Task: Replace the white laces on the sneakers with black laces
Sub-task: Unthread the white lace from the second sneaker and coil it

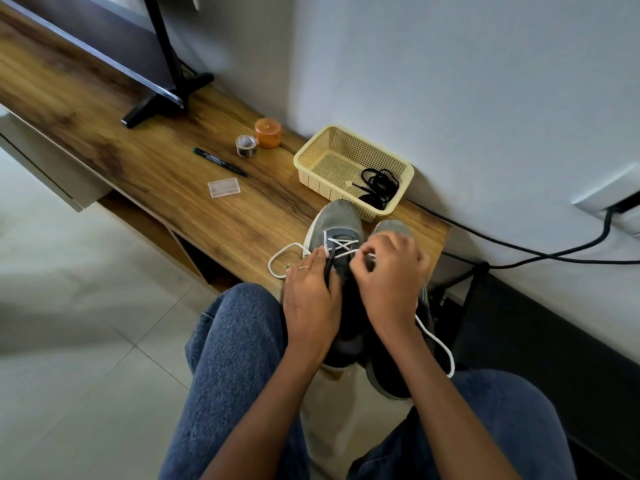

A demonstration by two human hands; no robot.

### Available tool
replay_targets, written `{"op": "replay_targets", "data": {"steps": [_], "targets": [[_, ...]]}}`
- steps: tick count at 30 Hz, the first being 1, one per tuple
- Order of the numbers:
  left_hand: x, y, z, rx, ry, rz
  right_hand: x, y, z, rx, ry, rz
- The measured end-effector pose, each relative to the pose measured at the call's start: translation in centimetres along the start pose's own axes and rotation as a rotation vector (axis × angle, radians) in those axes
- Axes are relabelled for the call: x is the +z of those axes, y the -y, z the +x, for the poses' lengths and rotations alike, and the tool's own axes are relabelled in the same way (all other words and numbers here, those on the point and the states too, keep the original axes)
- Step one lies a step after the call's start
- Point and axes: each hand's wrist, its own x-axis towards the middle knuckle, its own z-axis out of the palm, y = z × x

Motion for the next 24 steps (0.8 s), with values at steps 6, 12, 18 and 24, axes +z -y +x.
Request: {"op": "replay_targets", "data": {"steps": [6, 12, 18, 24], "targets": [[0.0, 0.0, 0.0, 0.012, -0.002, 0.014, -1.2, -1.1, -0.6, 0.345, -0.029, 0.185], [0.1, 0.0, 0.1, 0.012, 0.007, -0.004, -1.5, 0.2, 0.4, 0.077, 0.225, 0.017], [0.5, 0.7, 0.3, 0.042, -0.008, -0.028, -0.1, 1.1, 0.9, -0.115, 0.365, -0.147], [0.5, 0.5, 0.3, 0.028, -0.02, -0.024, 0.5, 0.7, 0.9, -0.159, 0.348, -0.195]]}}
